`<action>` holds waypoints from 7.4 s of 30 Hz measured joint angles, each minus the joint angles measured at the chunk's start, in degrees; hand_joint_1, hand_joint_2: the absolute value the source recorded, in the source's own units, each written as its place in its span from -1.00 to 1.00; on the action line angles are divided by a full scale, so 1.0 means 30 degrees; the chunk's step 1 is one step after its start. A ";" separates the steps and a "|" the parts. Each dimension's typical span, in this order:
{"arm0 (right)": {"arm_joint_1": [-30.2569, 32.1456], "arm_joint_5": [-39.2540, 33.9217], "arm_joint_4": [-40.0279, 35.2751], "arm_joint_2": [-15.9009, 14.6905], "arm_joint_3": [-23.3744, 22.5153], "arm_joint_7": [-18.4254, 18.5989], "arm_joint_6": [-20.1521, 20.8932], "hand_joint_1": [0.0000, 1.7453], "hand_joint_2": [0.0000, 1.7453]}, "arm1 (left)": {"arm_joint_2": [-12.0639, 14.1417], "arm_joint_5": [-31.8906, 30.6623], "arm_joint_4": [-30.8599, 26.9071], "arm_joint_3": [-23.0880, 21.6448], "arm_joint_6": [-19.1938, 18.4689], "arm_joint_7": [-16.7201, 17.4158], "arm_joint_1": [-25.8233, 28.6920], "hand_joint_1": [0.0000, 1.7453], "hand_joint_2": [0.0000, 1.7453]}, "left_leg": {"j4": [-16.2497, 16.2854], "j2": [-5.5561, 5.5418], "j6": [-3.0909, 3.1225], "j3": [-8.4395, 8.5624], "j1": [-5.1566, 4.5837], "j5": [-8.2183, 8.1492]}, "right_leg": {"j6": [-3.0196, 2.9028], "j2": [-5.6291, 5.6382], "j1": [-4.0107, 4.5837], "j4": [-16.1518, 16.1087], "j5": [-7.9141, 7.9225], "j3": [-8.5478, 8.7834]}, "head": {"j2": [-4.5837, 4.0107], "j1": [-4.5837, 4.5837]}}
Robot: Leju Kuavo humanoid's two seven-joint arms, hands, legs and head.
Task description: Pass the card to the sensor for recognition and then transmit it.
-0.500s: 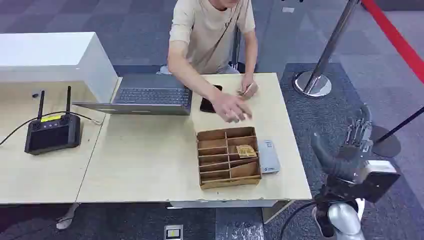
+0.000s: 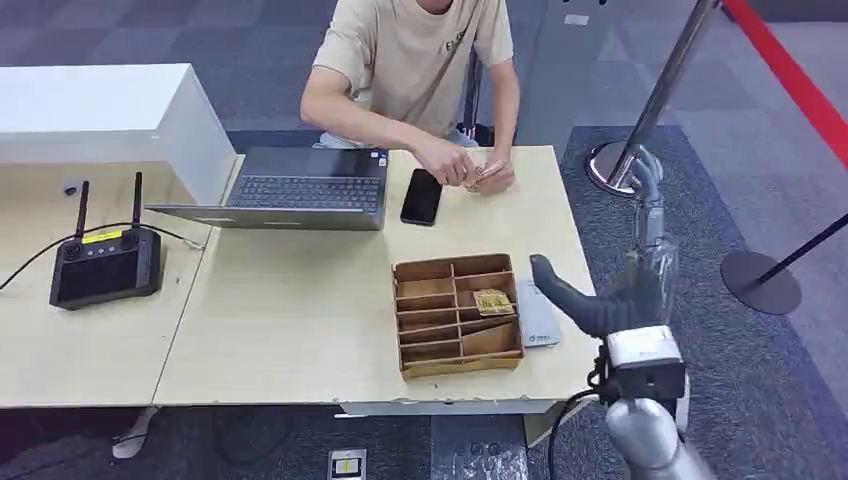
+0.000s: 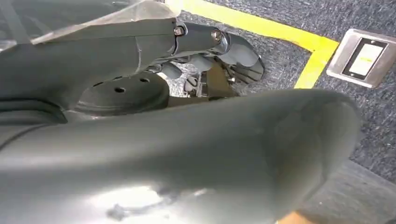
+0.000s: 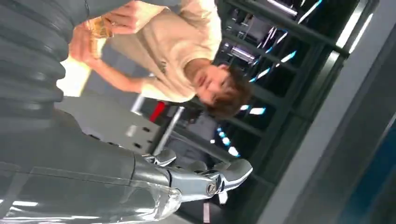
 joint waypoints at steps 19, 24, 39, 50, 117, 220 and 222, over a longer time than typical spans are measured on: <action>-0.4567 0.4563 0.2252 -0.0306 0.4992 0.2828 0.1960 -1.00 1.00 | 0.0051 -0.0743 0.0044 -0.1028 -0.0321 -0.0146 -0.0162 -1.00 -1.00 | 0.0001 -0.0005 -0.0002 -0.0019 0.0001 0.0002 | 0.0000 0.0000 0.0000 0.0005 0.0000 -0.0017 | 0.0000 0.0000; -0.4846 0.5124 0.3374 -0.0336 0.5531 0.3309 0.2098 -1.00 1.00 | 0.0051 -0.0743 0.0051 -0.1071 -0.0379 -0.0269 -0.0166 -1.00 -1.00 | 0.0001 -0.0004 -0.0002 -0.0028 0.0001 0.0002 | 0.0000 0.0000 0.0000 0.0005 0.0000 -0.0028 | 0.0000 -0.0007; -0.5260 0.6603 0.5428 -0.0336 0.6551 0.4045 0.1880 1.00 1.00 | 0.0044 -0.0787 0.0066 -0.1086 -0.0517 -0.0371 -0.0168 -1.00 -1.00 | 0.0001 -0.0003 -0.0002 -0.0038 0.0001 0.0002 | 0.0000 0.0000 0.0000 0.0006 0.0000 -0.0041 | 0.0000 -0.0007; -0.5252 0.6603 0.5952 -0.0328 0.6864 0.3965 0.1631 1.00 1.00 | 0.0044 -0.0889 0.0087 -0.1108 -0.0517 -0.0371 -0.0166 -1.00 -1.00 | 0.0002 -0.0003 -0.0002 -0.0037 0.0001 0.0002 | 0.0000 0.0000 0.0000 0.0006 0.0000 -0.0042 | 0.0000 0.0000; -0.5643 -0.9099 1.5773 0.0029 0.2281 0.0583 0.1253 1.00 1.00 | 0.0051 -0.0700 0.0226 -0.1268 -0.0284 -0.0670 -0.0201 -1.00 -1.00 | 0.0013 -0.0012 0.0001 -0.0057 -0.0002 0.0008 | 0.0012 -0.0001 -0.0007 0.0006 0.0019 -0.0076 | 0.0000 -0.0007; -0.1998 -0.5970 1.3171 -0.1567 0.1727 0.1111 -0.0793 1.00 1.00 | -0.0940 -0.1094 0.0255 -0.0853 0.0663 -0.1311 -0.0185 -1.00 -1.00 | 0.0008 -0.0004 0.0002 -0.0027 -0.0002 0.0007 | 0.0011 0.0001 -0.0005 0.0000 0.0021 -0.0046 | 0.0000 -0.0007; -0.2013 -0.7605 1.2234 -0.1451 0.1371 -0.1147 -0.0888 1.00 1.00 | -0.0933 -0.1486 0.0255 -0.0896 0.0634 -0.1333 -0.0187 -1.00 -1.00 | 0.0010 -0.0007 0.0002 -0.0029 -0.0002 0.0007 | 0.0011 0.0001 -0.0005 0.0001 0.0020 -0.0048 | 0.0000 -0.0007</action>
